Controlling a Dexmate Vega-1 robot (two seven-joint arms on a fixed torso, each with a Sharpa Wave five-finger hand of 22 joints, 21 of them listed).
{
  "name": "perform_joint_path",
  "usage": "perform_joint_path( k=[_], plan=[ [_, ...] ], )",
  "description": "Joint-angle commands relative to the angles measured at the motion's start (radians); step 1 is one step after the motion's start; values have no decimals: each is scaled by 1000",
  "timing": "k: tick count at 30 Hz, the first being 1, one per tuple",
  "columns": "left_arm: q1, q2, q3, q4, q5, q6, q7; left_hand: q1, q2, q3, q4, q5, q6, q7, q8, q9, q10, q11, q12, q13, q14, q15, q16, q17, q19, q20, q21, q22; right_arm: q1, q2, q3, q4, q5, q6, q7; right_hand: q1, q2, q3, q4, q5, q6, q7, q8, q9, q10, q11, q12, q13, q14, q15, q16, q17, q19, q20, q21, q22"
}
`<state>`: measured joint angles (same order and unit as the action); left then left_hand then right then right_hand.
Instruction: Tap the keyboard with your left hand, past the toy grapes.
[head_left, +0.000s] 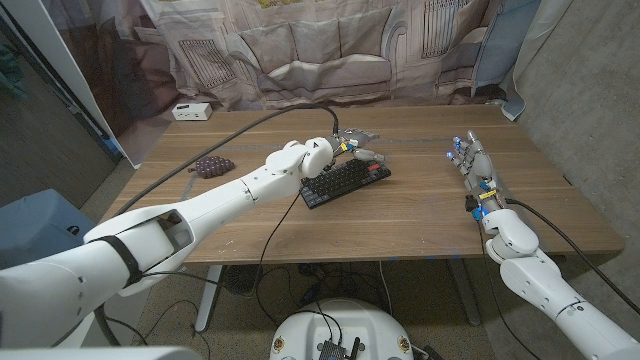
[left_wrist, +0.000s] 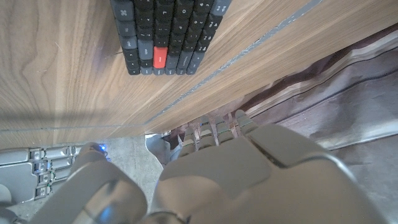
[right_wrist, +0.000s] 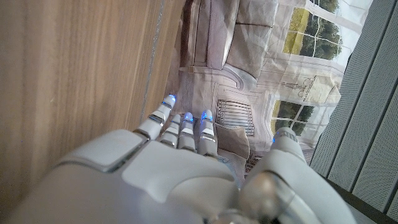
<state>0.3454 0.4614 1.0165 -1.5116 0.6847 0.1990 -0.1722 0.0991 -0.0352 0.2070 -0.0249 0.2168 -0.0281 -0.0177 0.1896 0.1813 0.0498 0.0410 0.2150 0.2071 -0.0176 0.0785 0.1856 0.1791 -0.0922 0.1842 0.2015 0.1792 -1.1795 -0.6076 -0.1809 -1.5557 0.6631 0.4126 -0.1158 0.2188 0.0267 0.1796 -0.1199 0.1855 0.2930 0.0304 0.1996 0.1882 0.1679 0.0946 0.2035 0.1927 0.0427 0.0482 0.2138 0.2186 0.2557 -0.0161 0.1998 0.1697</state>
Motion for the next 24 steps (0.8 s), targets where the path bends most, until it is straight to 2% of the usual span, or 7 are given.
perform_joint_path(
  k=[1, 11, 24],
  plan=[
    [60, 45, -67, -72, -48, 17, 36, 1, 6, -5, 0, -1, 15, -2, 7, 2, 5, 4, 9, 4, 5, 4, 9, 5, 8, 1, 6, 4, 8, -4, -3, -1, -3, 0, 10, 2, 10, -5, 2, 3, 6, 1, -1, 5, 6, 4, 0, 4, 4, 4, -2, -1, 7, 1, -2, 3],
    [119, 88, -130, -138, -96, 43, 67, 3, 8, -6, -2, -2, 65, 6, 23, 2, 17, 2, 15, 4, 22, 1, 13, 4, 15, 2, 6, 4, 17, -2, -9, 5, -2, -1, 18, 3, 11, -5, 1, 3, 5, 1, -1, 5, 7, 3, 0, 3, 5, 5, -2, -1, 9, 0, -1, 3],
    [166, 122, -199, -170, -208, 29, 85, 4, 11, -10, -5, -4, 132, 23, 37, 1, 51, 8, 28, 4, 51, 0, 19, 4, 20, 7, 5, 4, 28, -1, -18, 20, -5, 8, 34, 3, 11, -6, 0, 3, 4, 2, -2, 5, 10, 1, 1, 3, 11, -1, 0, -2, 20, -2, 1, 3]
  ],
)
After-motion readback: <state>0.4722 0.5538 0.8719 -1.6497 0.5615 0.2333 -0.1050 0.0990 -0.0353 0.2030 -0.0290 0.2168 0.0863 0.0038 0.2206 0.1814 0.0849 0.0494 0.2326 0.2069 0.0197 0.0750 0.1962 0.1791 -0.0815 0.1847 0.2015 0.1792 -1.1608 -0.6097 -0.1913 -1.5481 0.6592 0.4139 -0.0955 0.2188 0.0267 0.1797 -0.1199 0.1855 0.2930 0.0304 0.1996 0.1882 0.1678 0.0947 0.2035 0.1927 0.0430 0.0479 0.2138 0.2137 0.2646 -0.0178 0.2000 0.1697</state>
